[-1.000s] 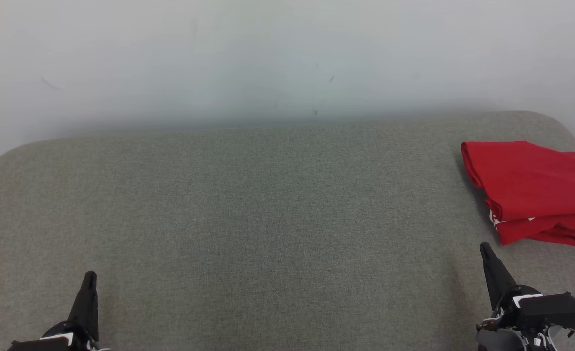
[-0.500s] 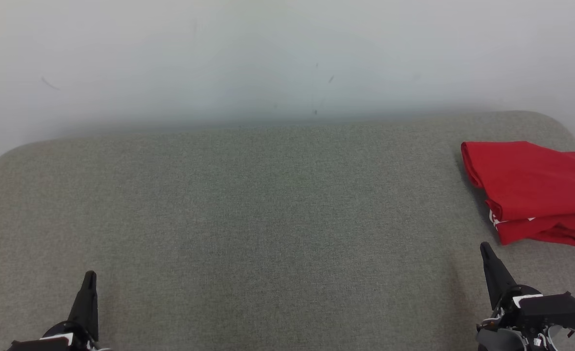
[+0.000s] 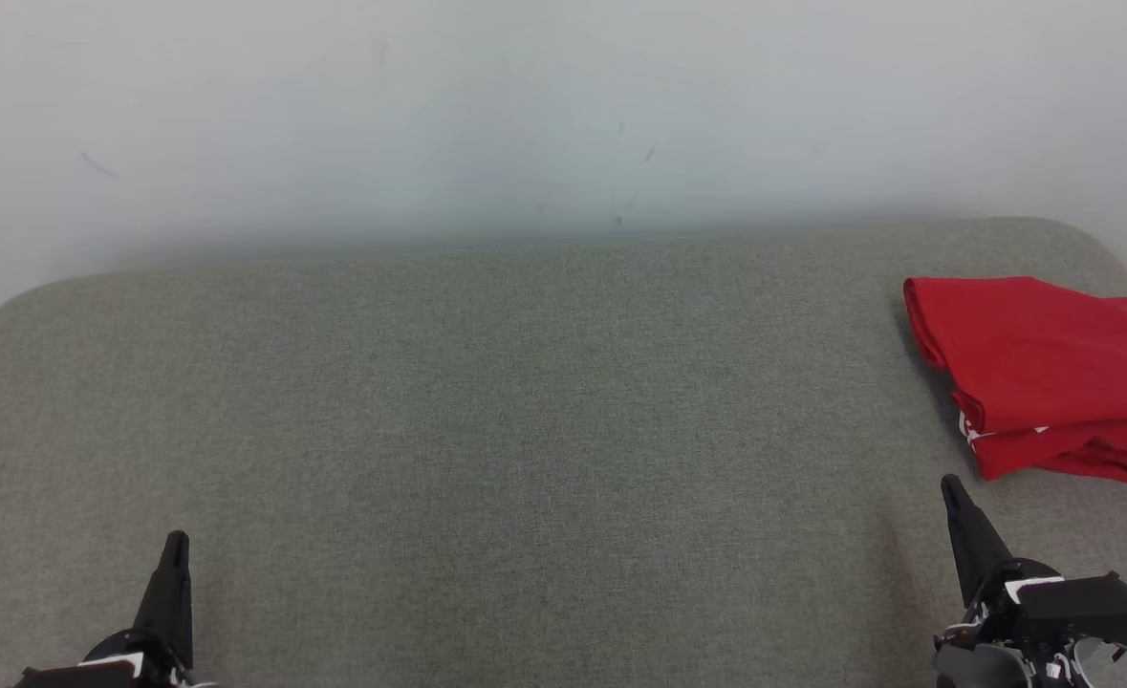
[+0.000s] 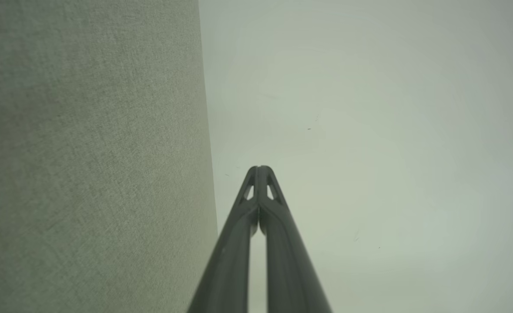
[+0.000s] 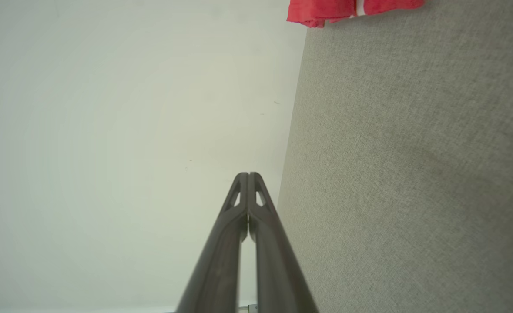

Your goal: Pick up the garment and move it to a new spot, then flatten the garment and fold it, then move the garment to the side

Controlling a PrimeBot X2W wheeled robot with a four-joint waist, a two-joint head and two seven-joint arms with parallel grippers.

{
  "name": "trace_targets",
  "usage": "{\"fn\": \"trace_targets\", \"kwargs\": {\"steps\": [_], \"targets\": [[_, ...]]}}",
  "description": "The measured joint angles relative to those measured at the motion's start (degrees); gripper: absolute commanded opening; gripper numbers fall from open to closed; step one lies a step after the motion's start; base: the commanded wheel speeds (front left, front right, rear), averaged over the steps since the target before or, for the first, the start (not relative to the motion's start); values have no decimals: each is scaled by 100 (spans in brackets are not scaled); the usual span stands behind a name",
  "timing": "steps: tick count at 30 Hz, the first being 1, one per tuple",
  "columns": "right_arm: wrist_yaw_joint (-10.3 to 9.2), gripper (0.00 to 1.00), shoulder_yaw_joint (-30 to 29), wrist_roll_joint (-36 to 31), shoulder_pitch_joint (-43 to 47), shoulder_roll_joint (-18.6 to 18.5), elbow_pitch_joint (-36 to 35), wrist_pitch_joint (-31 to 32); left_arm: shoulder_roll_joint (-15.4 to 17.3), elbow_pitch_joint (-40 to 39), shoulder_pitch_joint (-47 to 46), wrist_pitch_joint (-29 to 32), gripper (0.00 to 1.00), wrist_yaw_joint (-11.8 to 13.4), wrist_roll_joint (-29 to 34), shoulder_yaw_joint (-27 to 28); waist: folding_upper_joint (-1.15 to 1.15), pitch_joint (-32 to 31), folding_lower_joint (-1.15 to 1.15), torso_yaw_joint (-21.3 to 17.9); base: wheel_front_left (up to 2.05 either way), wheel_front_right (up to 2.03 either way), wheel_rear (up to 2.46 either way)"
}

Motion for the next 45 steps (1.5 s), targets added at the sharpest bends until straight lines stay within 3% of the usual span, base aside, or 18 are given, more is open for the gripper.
{"fn": "trace_targets", "kwargs": {"steps": [45], "targets": [[0, 0, 0, 0, -1, 1, 0, 0, -1, -2, 0, 0, 0, 0, -1, 0, 0, 0, 0, 0, 0, 0, 0]]}}
